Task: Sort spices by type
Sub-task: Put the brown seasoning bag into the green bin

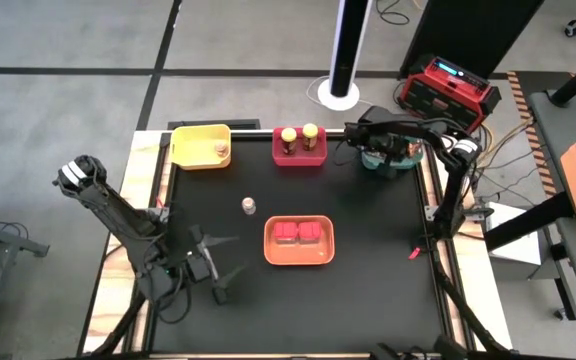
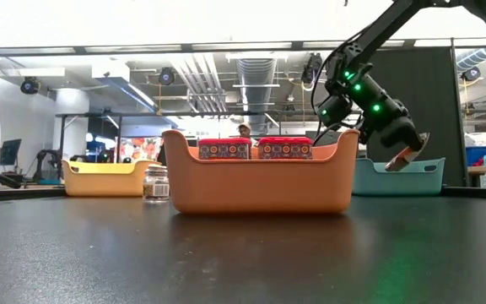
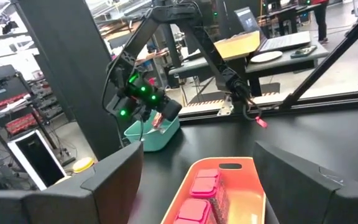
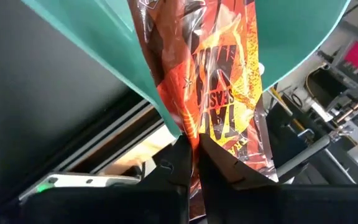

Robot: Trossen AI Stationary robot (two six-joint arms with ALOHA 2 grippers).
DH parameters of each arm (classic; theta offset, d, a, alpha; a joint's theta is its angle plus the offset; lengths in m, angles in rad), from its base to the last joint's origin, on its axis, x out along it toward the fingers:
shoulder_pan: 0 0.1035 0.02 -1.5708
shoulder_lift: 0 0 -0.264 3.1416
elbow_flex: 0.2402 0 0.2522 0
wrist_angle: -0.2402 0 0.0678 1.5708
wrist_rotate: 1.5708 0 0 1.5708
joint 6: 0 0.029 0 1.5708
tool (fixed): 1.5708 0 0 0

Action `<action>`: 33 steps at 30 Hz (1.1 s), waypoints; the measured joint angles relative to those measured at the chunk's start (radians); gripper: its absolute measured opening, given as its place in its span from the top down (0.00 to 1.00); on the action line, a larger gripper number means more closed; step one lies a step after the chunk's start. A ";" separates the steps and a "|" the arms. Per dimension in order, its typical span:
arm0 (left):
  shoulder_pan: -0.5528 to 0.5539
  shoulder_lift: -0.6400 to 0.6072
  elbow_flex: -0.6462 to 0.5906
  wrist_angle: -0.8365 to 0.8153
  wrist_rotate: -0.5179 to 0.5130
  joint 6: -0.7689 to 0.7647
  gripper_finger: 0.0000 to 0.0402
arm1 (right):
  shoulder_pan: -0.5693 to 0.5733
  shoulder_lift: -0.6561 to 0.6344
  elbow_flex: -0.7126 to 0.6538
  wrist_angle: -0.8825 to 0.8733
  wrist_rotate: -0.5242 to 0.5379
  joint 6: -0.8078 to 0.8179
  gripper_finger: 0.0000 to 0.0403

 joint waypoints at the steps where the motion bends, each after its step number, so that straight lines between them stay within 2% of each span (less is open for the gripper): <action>1: 0.000 0.000 0.000 0.000 0.000 0.000 0.29 | 0.000 0.002 0.002 0.000 0.000 -0.003 0.97; 11: 0.001 0.000 0.000 -0.001 -0.002 -0.001 0.29 | 0.000 0.002 0.007 -0.002 0.131 -0.021 0.94; 16: 0.001 0.000 0.000 -0.006 -0.002 -0.001 0.29 | 0.000 0.002 0.007 -0.002 0.131 0.010 0.88; 26: 0.001 0.000 0.000 -0.006 -0.002 -0.001 0.29 | 0.000 0.002 0.008 -0.002 0.132 0.079 0.69; 33: 0.001 0.000 0.000 -0.006 -0.002 -0.001 0.29 | 0.007 -0.006 0.021 -0.003 0.130 0.161 0.65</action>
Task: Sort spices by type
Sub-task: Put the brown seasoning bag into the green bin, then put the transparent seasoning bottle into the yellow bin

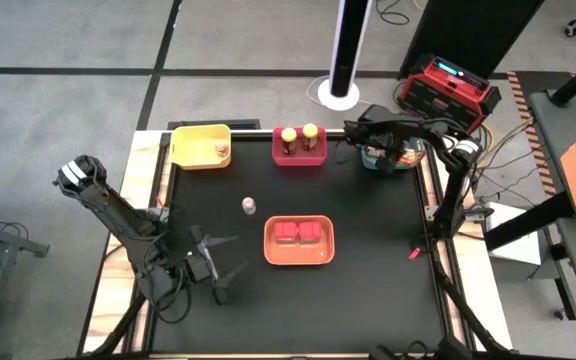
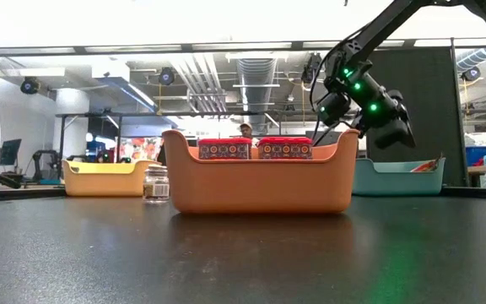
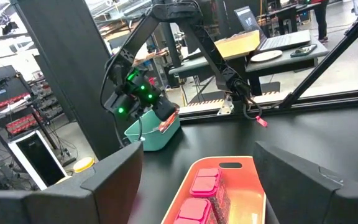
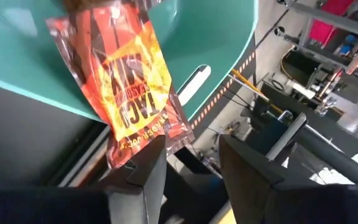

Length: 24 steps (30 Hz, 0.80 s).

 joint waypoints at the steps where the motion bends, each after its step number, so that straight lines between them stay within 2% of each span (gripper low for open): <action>1: 0.000 0.000 0.000 0.000 0.000 0.000 0.29 | 0.003 -0.003 0.005 0.001 0.000 0.015 0.65; 9: 0.030 0.000 0.000 0.000 0.022 -0.035 0.29 | 0.092 -0.093 0.024 0.041 -0.013 0.039 0.74; 13: 0.047 0.000 0.000 -0.019 0.044 -0.056 0.29 | 0.167 -0.192 0.014 0.137 -0.108 0.040 0.82; 16: 0.055 0.000 0.000 -0.028 0.044 -0.056 0.29 | 0.242 -0.278 0.000 0.214 -0.169 0.040 0.88; 21: 0.059 0.000 0.000 -0.029 0.045 -0.066 0.29 | 0.393 -0.424 -0.054 0.337 -0.177 0.060 0.97; 24: 0.060 0.000 0.000 -0.029 0.045 -0.086 0.29 | 0.490 -0.488 -0.085 0.396 -0.177 0.103 0.97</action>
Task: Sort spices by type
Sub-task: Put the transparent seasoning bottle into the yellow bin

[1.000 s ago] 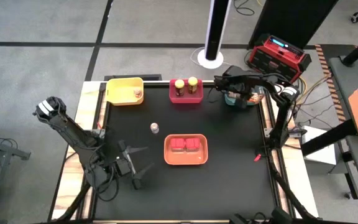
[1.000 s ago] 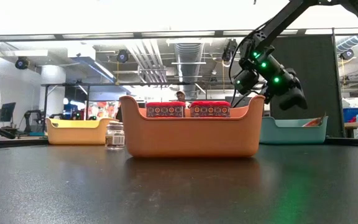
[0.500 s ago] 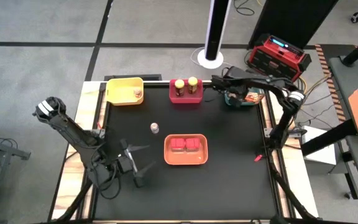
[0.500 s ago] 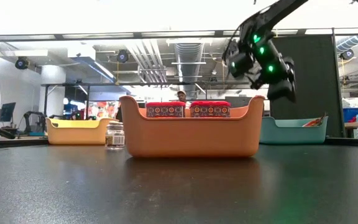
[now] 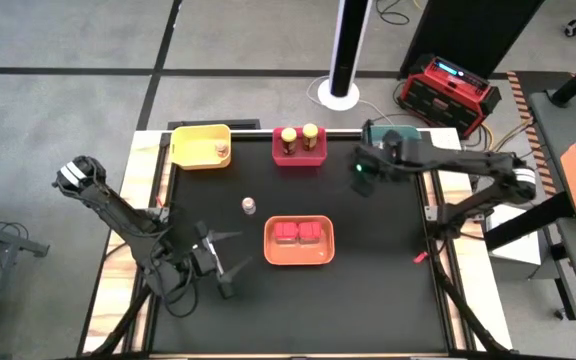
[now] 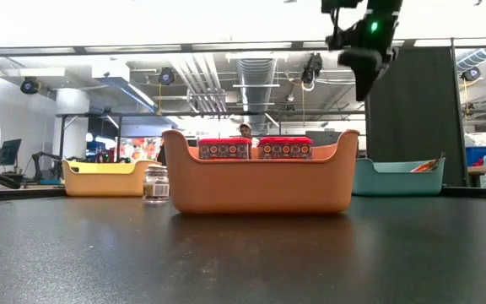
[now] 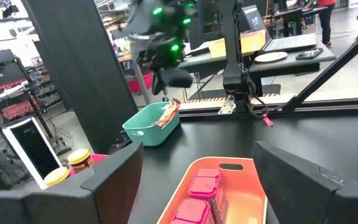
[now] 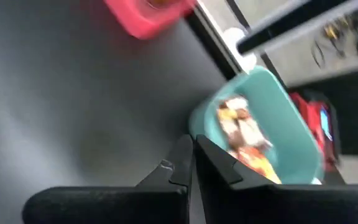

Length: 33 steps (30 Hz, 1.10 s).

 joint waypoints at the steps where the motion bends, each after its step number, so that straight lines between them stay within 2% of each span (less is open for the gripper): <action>1: 0.002 0.000 0.000 0.000 0.001 -0.008 0.29 | 0.033 -0.016 -0.012 0.019 0.000 0.013 0.97; 3: 0.016 0.000 0.000 -0.008 0.028 -0.048 0.29 | 0.101 -0.042 -0.044 0.076 0.000 0.031 0.97; 8: 0.103 0.000 0.000 -0.093 0.277 -0.207 0.29 | 0.252 -0.065 -0.143 0.255 0.002 0.032 0.97; 15: 0.236 -0.014 0.036 -0.447 0.404 -0.475 0.29 | 0.394 -0.071 -0.291 0.481 0.019 0.028 0.97; 20: 0.339 -0.016 0.062 -0.680 0.514 -0.611 0.29 | 0.420 -0.071 -0.380 0.645 0.019 -0.016 0.97; 23: 0.399 -0.016 0.062 -0.748 0.610 -0.603 0.29 | 0.420 -0.078 -0.411 0.694 0.020 -0.038 0.97; 26: 0.441 -0.016 0.062 -0.773 0.683 -0.529 0.29 | 0.420 -0.102 -0.429 0.725 0.022 -0.051 0.97; 29: 0.474 -0.016 0.062 -0.783 0.721 -0.454 0.29 | 0.422 -0.138 -0.454 0.790 0.023 -0.075 0.97; 33: 0.527 -0.022 0.062 -0.784 0.757 -0.373 0.29 | 0.425 -0.200 -0.530 0.975 0.021 -0.185 0.97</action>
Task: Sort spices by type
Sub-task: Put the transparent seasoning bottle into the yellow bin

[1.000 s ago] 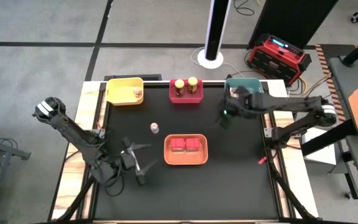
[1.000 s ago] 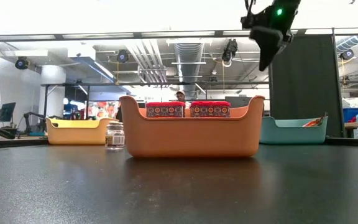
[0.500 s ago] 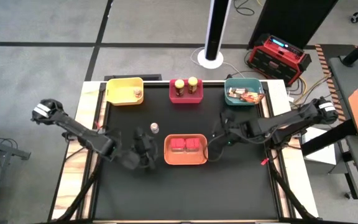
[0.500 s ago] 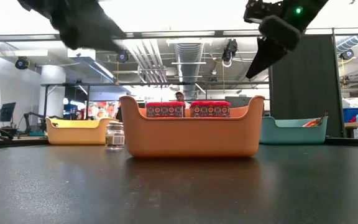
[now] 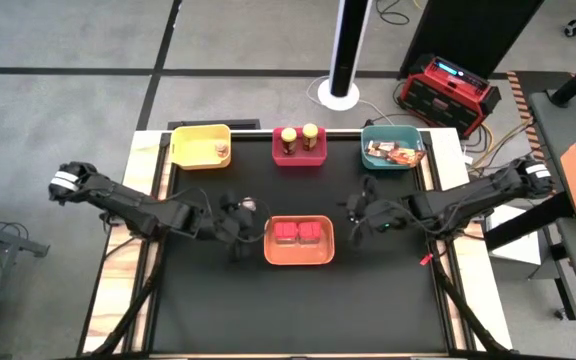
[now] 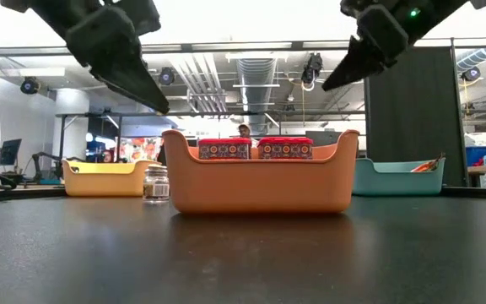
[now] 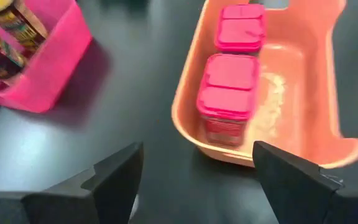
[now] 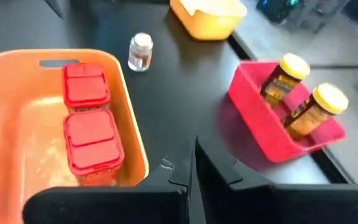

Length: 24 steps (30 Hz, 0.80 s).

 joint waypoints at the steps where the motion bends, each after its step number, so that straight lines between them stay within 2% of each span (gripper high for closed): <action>1: 0.010 -0.002 -0.003 0.003 0.002 0.031 0.29 | 0.000 -0.015 -0.020 0.036 -0.001 -0.022 0.97; 5: 0.051 -0.012 -0.019 0.000 0.013 0.109 0.29 | 0.000 -0.060 -0.085 0.114 -0.001 -0.062 0.97; 11: 0.123 -0.079 -0.092 0.104 0.117 0.189 0.29 | 0.000 -0.073 -0.131 0.131 -0.002 -0.066 0.97; 18: 0.273 -0.166 -0.202 0.124 0.133 0.135 0.29 | 0.000 -0.075 -0.131 0.133 -0.009 -0.065 0.97; 24: 0.306 -0.156 -0.229 0.139 0.159 0.128 0.29 | 0.000 -0.067 -0.131 0.132 -0.011 -0.064 0.97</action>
